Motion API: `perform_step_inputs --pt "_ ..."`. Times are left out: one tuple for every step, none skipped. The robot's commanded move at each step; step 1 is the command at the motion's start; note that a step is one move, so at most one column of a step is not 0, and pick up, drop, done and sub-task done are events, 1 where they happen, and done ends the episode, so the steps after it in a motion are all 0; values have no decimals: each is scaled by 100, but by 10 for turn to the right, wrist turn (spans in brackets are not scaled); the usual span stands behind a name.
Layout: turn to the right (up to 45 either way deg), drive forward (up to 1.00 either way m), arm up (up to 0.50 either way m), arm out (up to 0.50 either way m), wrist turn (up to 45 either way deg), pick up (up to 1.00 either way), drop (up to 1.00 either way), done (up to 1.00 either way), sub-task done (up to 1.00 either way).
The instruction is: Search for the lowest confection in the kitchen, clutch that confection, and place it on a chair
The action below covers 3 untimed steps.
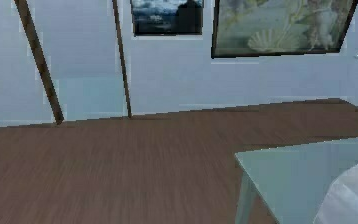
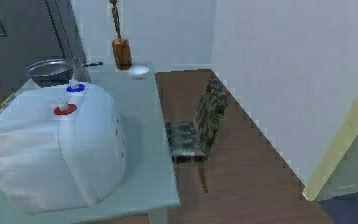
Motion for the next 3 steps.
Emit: perform_step_inputs --pt "0 95 0 0 0 0 0 0 0" --pt "360 0 0 0 0 0 0 0 0" --pt "0 20 0 0 0 0 0 0 0"
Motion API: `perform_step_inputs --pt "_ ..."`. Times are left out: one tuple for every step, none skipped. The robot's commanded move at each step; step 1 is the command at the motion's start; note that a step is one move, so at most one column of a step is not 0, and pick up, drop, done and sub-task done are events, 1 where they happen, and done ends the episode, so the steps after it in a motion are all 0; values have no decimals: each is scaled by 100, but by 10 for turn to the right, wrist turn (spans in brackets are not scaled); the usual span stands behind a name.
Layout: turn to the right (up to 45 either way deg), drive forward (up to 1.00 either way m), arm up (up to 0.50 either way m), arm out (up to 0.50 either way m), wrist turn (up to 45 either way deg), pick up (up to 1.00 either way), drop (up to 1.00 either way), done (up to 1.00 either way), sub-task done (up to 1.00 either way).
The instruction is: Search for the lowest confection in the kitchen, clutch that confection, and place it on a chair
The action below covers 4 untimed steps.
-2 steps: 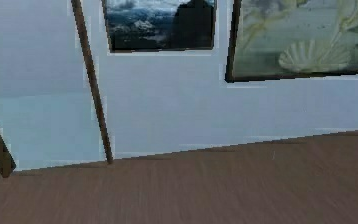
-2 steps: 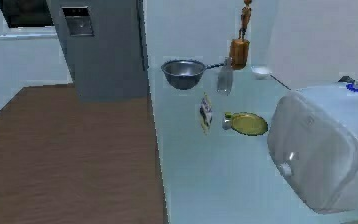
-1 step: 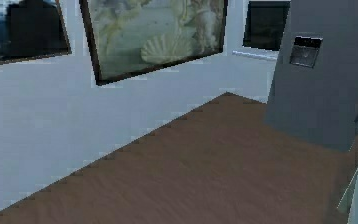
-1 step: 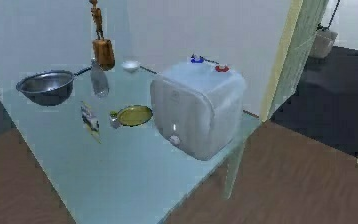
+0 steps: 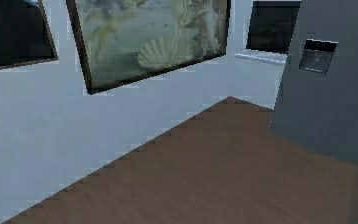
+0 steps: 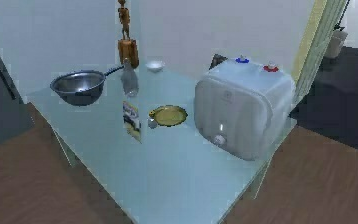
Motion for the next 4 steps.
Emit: perform_step_inputs --pt "240 0 0 0 0 0 0 0 0" --pt "0 20 0 0 0 0 0 0 0" --pt "-210 0 0 0 0 0 0 0 0" --pt "0 0 50 0 0 0 0 0 0"
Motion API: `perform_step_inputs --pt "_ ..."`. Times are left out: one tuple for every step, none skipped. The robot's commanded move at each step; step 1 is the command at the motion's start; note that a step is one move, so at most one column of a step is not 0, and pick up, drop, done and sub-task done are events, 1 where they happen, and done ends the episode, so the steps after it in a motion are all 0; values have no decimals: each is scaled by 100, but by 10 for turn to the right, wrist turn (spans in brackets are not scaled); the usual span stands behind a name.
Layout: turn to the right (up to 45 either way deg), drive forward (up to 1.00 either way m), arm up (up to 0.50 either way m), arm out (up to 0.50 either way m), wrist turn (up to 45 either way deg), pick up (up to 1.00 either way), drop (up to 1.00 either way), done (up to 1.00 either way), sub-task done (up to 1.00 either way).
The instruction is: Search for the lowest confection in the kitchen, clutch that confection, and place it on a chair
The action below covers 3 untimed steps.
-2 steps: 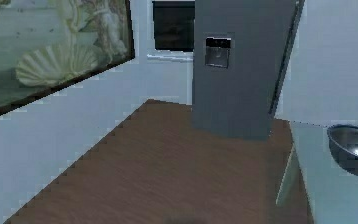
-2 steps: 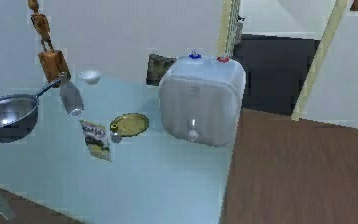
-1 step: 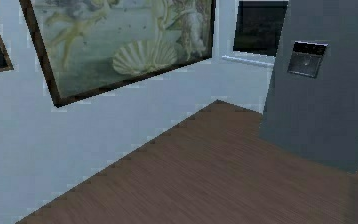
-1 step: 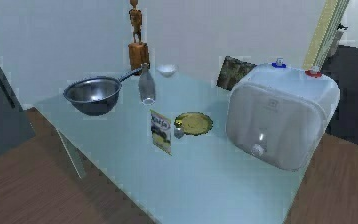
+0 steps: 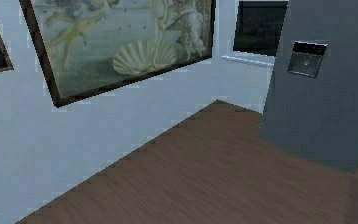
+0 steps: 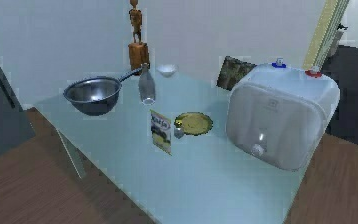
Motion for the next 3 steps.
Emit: perform_step_inputs --pt "0 0 34 0 0 0 0 0 0" --pt "0 0 0 36 0 0 0 0 0" --pt "0 0 0 0 450 0 0 0 0"
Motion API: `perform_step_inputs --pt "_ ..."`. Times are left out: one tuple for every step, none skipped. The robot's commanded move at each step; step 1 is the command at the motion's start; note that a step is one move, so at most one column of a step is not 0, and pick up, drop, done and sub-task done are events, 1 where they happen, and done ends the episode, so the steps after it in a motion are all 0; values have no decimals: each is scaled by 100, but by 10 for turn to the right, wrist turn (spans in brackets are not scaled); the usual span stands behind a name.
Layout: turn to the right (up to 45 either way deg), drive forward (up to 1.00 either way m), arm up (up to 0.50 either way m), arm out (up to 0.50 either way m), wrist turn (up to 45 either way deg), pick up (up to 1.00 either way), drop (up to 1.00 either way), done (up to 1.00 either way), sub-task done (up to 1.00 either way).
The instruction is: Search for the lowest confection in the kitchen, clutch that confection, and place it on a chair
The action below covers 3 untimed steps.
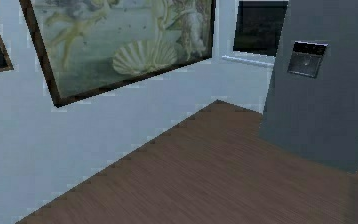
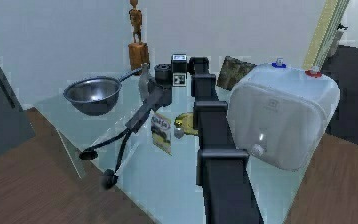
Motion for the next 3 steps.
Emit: perform_step_inputs --pt "0 0 0 0 450 0 0 0 0" --pt "0 0 0 0 450 0 0 0 0" --pt "0 0 0 0 420 0 0 0 0"
